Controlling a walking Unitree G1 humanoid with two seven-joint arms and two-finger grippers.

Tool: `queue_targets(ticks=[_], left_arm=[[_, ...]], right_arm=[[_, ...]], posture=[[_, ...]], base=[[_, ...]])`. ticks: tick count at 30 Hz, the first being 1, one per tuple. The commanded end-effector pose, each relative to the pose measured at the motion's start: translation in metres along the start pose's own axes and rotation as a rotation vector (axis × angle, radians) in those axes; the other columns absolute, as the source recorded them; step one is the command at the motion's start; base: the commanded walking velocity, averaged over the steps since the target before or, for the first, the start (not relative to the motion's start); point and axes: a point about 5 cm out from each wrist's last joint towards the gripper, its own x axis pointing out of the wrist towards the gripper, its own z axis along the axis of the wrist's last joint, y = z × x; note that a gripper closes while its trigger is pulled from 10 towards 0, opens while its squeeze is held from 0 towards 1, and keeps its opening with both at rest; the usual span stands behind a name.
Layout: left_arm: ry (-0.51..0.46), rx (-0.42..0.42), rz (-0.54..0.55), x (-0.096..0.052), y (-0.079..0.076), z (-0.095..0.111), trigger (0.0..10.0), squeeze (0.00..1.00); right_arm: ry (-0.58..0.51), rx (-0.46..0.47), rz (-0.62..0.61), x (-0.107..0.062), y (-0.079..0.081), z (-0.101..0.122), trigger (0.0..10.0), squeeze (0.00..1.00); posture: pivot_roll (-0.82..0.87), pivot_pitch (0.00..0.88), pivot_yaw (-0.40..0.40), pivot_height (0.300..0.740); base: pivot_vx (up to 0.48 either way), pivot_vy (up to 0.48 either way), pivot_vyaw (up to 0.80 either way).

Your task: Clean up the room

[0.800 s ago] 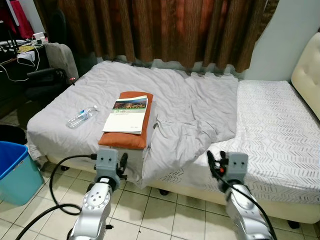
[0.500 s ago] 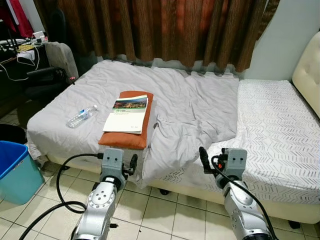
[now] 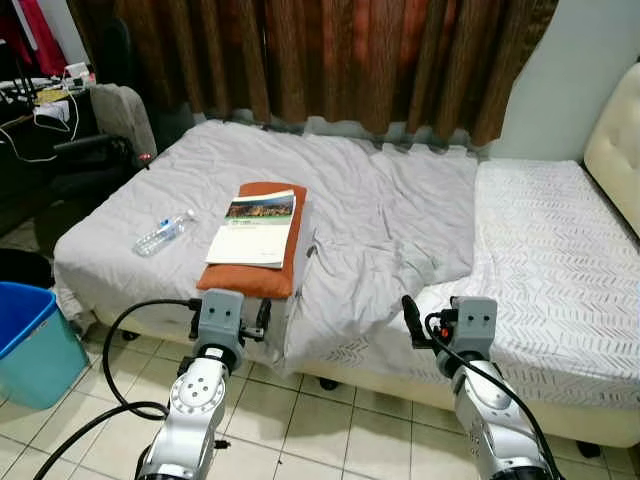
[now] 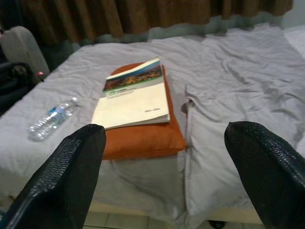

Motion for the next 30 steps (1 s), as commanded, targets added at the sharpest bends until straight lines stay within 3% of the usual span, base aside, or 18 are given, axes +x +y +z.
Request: queue_targets(ticks=[1,6,9,18,21,30], left_arm=[[0.03,0.014,0.01,0.0026,0.0002,-0.002,10.0,0.0],[0.031,0.014,0.0,0.0031,-0.0004,-0.0038,10.0,0.0],[0.035,-0.002,-0.011,0.0031,-0.0023,-0.0049,10.0,0.0],[0.025,0.013,-0.043,0.0035,-0.005,-0.0036,10.0,0.0],[0.024,0.007,-0.044,0.0036,-0.0044,-0.0035,10.0,0.0],[0.011,0.014,-0.039,0.0042,-0.0038,-0.0015,10.0,0.0]], right_arm=[[0.008,-0.012,0.016,0.0022,0.0036,0.0,10.0,0.0],[0.028,-0.017,0.023,0.0028,0.0051,-0.0028,10.0,0.0],[0.023,-0.018,0.022,0.0024,0.0053,-0.003,10.0,0.0],[0.029,-0.024,0.031,0.0032,0.0074,-0.0048,10.0,0.0],[0.033,-0.023,0.033,0.0039,0.0084,-0.0057,10.0,0.0],[0.026,-0.024,0.033,0.0048,0.008,-0.0057,10.0,0.0]], posture=[[-0.01,0.0,0.004,0.74],[-0.01,0.0,0.006,0.74],[-0.01,0.0,0.006,0.74],[0.0,0.0,0.012,0.74],[0.0,0.0,0.014,0.74],[0.0,0.0,0.011,0.74]], base=[[0.0,0.0,0.0],[0.0,0.048,-0.28],[0.0,0.472,-0.68],[0.0,0.478,0.0],[0.0,0.48,-0.79],[0.0,0.48,0.0]])
